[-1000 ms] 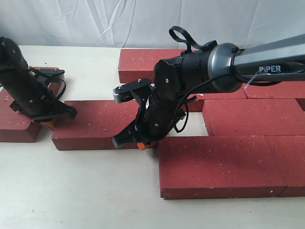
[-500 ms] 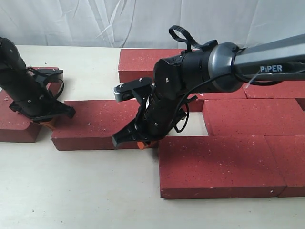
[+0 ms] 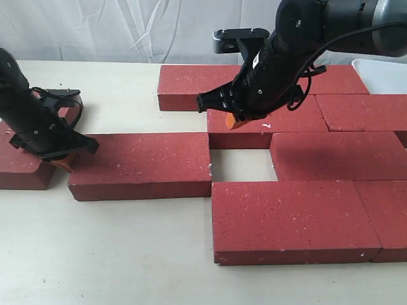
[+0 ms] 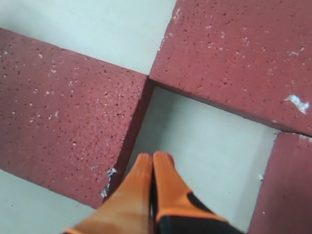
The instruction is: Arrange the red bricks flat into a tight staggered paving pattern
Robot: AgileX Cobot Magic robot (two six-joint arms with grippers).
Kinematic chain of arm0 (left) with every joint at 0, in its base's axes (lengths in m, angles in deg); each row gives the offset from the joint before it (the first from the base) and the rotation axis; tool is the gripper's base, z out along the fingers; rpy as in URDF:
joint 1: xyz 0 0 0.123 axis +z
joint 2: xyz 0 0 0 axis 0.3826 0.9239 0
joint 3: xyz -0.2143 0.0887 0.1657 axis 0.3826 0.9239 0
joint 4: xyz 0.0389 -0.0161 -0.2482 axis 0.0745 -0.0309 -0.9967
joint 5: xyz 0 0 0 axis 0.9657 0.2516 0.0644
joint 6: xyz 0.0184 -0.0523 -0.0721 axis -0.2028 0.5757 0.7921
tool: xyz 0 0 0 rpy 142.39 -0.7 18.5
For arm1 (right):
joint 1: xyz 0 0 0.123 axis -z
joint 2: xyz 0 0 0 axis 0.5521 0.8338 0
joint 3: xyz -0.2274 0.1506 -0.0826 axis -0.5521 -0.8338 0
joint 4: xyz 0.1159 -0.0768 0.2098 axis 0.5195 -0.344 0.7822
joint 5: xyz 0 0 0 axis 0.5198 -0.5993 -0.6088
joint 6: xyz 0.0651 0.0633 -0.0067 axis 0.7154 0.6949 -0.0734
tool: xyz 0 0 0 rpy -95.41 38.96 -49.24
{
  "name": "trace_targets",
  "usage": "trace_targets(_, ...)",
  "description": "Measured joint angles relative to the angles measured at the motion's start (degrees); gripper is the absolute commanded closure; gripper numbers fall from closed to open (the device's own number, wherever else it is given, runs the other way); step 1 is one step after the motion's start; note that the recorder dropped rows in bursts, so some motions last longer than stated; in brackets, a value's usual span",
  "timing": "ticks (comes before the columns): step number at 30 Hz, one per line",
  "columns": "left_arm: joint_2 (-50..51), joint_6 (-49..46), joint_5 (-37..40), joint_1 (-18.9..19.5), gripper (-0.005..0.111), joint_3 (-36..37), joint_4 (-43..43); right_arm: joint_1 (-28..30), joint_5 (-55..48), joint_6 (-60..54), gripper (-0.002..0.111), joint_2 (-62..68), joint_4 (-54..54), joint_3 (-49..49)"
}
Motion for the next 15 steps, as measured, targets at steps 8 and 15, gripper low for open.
trace_targets(8,0.0,0.0,0.1,0.0,0.107,0.0,0.4,0.0,5.4,-0.1,0.109,6.2,0.2,0.0)
trace_targets(15,0.0,-0.4,0.0,0.0,0.107,0.0,0.5,0.0,10.8,-0.1,0.109,10.8,-0.1,0.0)
